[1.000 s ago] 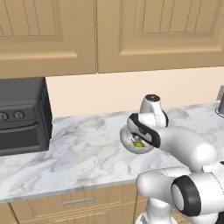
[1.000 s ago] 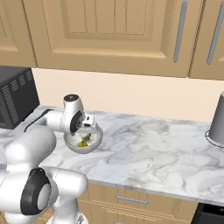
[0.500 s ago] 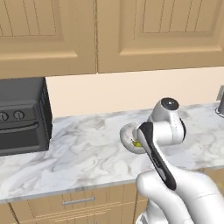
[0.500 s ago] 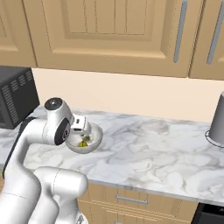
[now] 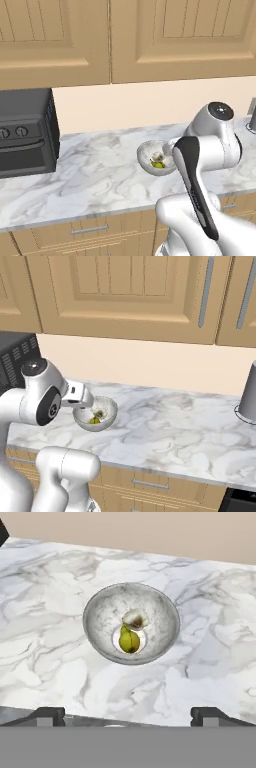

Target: Take the tangerine, pear, and garlic from the freezer and place them in the bowl on the counter.

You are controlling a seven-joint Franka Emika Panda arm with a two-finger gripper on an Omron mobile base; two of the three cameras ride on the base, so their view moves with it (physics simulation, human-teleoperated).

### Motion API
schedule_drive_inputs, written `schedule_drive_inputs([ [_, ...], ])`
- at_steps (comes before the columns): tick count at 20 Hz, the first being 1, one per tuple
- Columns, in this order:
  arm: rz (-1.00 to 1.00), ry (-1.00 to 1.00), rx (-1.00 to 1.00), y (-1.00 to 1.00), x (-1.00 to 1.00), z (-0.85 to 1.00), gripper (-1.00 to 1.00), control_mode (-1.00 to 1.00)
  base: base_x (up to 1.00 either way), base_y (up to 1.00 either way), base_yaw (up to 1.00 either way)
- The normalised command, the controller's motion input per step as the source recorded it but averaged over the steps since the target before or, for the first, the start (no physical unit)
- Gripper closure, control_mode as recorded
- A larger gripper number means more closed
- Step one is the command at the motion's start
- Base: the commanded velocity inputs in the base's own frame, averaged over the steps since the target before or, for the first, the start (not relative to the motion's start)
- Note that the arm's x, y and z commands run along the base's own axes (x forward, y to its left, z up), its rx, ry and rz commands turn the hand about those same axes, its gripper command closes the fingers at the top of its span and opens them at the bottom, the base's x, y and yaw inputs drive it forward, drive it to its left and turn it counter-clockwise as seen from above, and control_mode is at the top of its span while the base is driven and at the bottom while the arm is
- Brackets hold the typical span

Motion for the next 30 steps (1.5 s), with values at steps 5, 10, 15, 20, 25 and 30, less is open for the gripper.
schedule_drive_inputs([
  [5, -0.02, 0.00, 0.00, 0.00, -0.76, 0.58, -1.00, -1.00, 0.00, 0.00, 0.00],
  [10, -0.03, 0.00, 0.00, 0.00, -0.61, 0.49, -1.00, -1.00, 0.00, 0.00, 0.00],
  [15, 0.00, -0.04, 0.00, -0.01, -0.49, 0.56, -1.00, -1.00, 0.00, 0.00, 0.00],
  [20, 0.00, 0.00, 0.00, 0.00, 0.00, 0.00, -1.00, 1.00, -0.92, 0.00, -0.01],
  [25, 0.00, 0.00, 0.00, 0.00, 0.00, 0.00, -1.00, 1.00, -1.00, 0.05, -0.03],
  [30, 0.00, 0.00, 0.00, 0.00, 0.00, 0.00, -1.00, 1.00, -1.00, 0.37, -0.05],
])
